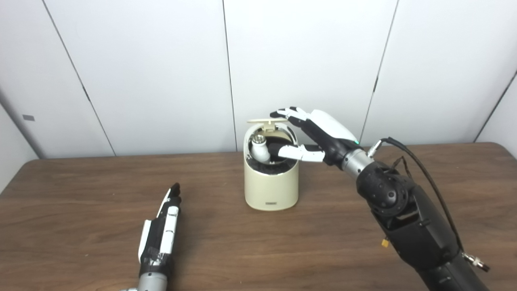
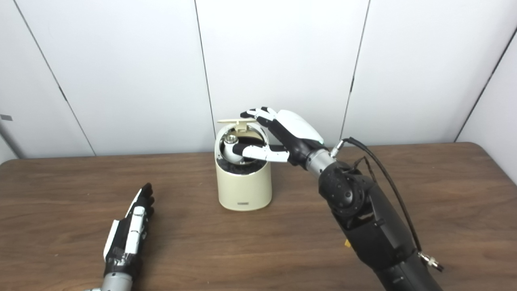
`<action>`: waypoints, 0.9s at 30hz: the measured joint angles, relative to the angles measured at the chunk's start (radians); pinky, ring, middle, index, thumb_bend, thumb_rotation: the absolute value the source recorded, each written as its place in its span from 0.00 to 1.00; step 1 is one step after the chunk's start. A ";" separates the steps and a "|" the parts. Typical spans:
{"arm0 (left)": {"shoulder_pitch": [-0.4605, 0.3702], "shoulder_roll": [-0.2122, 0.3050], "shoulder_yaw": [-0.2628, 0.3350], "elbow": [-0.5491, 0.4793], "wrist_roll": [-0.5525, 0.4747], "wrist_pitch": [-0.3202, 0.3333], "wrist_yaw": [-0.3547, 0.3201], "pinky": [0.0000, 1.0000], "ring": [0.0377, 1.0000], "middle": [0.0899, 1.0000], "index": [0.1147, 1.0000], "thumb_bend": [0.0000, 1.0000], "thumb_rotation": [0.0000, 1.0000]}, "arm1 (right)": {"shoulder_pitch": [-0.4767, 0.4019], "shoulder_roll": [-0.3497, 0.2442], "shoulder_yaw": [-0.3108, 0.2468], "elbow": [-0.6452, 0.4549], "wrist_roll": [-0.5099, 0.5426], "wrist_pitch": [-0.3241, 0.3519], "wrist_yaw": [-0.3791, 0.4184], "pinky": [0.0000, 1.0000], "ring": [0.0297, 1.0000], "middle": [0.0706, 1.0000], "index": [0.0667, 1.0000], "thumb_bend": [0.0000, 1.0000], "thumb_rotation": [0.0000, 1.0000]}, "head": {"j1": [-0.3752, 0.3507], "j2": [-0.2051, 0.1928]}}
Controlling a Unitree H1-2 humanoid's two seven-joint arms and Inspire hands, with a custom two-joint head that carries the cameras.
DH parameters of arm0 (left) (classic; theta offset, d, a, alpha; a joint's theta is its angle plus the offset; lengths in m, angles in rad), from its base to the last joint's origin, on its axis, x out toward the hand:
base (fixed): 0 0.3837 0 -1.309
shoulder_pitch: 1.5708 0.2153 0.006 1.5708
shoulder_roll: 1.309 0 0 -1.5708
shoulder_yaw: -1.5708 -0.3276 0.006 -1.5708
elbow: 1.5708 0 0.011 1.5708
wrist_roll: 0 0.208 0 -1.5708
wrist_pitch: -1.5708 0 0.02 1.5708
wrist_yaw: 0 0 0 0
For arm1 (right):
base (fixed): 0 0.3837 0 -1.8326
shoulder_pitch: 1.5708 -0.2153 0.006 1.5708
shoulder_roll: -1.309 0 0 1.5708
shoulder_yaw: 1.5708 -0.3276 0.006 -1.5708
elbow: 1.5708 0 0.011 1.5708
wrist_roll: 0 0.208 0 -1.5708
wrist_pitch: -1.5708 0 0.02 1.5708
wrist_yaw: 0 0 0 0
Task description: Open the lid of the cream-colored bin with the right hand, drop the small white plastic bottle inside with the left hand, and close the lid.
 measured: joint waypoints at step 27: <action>0.000 -0.004 -0.009 0.000 0.031 0.000 0.012 1.00 0.99 0.98 0.97 0.51 0.83 | 0.111 -0.047 0.036 -0.113 -0.122 -0.023 0.047 1.00 1.00 0.88 0.88 0.62 0.85 | 0.018 0.023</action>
